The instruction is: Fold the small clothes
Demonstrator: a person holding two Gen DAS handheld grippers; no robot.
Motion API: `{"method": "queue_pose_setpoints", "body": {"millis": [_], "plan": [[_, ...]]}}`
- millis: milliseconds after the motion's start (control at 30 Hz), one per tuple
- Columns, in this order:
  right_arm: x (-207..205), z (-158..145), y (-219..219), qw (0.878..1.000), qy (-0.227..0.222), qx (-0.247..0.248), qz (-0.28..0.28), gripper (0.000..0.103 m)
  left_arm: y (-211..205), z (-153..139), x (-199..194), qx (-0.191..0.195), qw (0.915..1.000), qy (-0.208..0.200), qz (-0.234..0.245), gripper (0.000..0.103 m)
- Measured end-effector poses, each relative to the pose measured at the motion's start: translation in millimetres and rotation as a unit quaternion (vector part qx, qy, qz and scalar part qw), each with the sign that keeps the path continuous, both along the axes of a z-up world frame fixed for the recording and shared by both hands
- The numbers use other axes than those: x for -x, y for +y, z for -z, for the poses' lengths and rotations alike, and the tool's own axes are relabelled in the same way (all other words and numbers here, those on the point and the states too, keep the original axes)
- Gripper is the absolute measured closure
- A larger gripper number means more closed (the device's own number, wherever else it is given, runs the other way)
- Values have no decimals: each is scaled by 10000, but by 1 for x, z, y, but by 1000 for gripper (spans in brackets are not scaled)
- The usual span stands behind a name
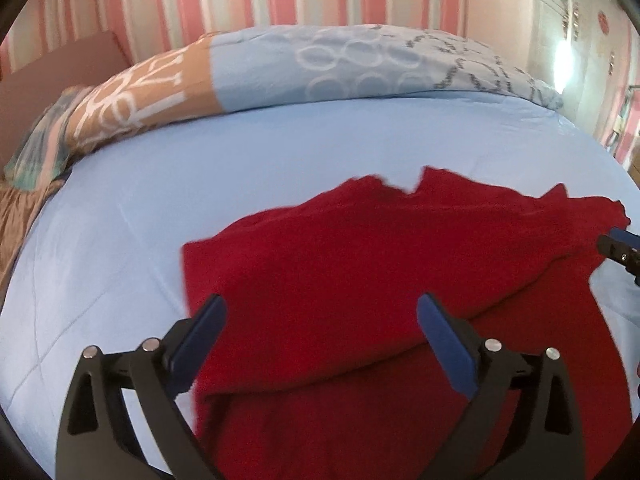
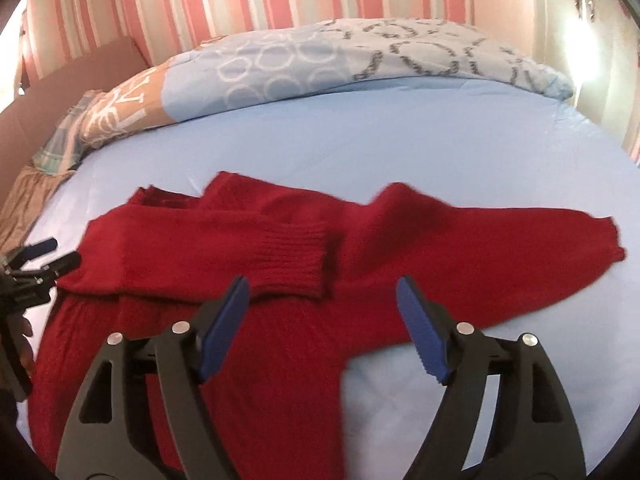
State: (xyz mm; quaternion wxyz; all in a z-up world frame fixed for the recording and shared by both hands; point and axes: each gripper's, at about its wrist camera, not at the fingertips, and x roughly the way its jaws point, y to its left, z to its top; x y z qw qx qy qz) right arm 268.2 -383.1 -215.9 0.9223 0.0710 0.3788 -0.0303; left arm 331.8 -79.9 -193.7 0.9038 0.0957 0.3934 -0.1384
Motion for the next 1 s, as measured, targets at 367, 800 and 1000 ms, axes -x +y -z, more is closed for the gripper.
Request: {"method": "queue_pose_setpoints", "body": {"millis": [367,800,1000], "plan": [[29,5,-154,9846,338,600,1610,32,-108,6,-18,178,9988,84,453,6],[18,47,-279,9627,657,-280,2611,52,-208,31,-63,-43,9963,134,843,6],[7,49,-257,9691,661,120,2374,85,-215,39,-64,-198,9954,179,924,6]]}}
